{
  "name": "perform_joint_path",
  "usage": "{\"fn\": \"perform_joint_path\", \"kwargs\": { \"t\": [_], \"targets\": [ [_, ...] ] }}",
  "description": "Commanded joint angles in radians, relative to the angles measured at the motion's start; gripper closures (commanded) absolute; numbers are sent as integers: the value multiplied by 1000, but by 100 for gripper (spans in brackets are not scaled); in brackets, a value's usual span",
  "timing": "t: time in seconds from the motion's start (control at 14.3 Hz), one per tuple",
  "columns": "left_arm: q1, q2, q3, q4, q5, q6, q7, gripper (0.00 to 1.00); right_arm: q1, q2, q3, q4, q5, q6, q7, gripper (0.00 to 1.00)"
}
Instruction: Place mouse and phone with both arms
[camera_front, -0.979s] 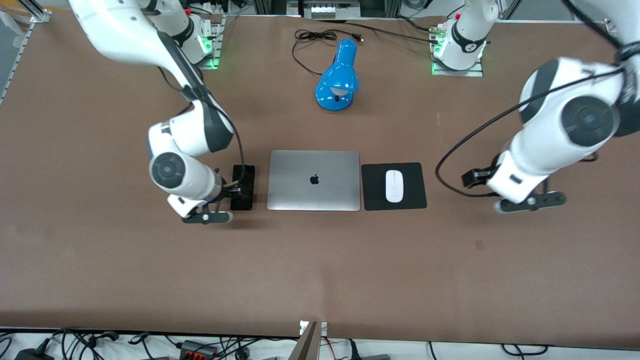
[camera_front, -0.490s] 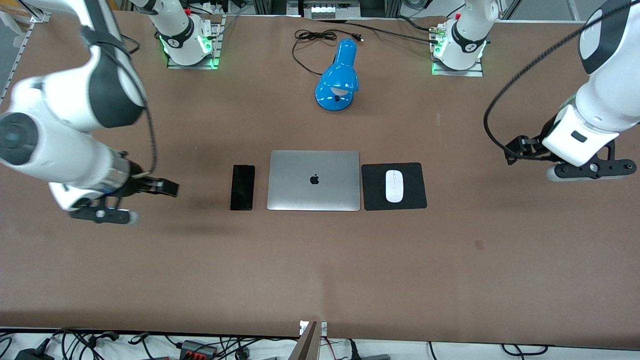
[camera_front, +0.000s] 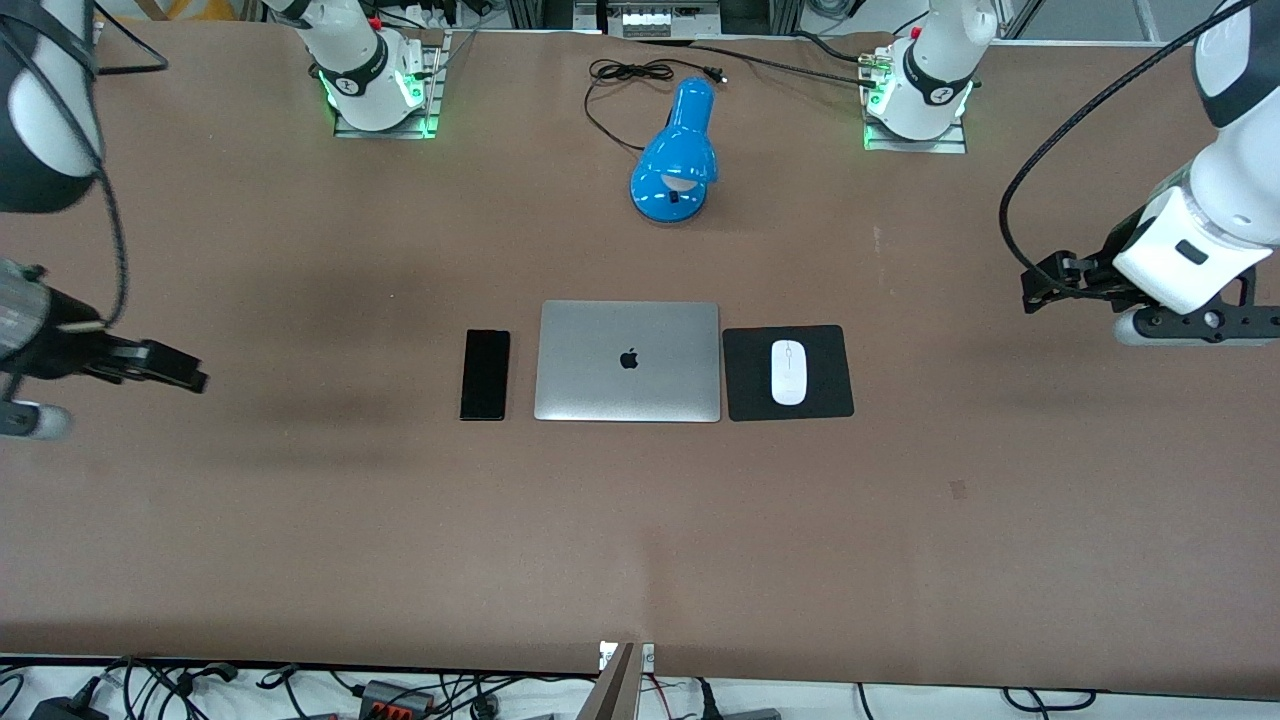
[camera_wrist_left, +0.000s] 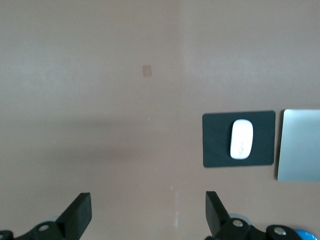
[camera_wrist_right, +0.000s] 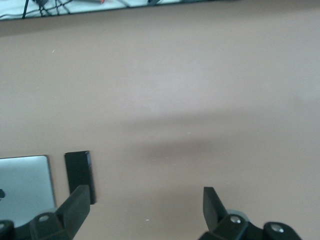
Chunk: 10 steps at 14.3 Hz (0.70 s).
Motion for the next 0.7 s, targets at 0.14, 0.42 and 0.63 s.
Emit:
{"fn": "perform_joint_path", "kwargs": {
  "t": [0.14,0.42,0.63],
  "targets": [
    [-21,-47,21,-21,-20,-28,14,0,-8,-90,-43,-45,-7,-40,-98,0],
    [-21,-60,15,-29,-20,-25,16,0,-5,-200,-42,-229,-38,31,-103,0],
    [-19,-61,15,-30,-22,-24,17,0,-7,-334,-42,-444,-29,130,-101,0]
  ]
}}
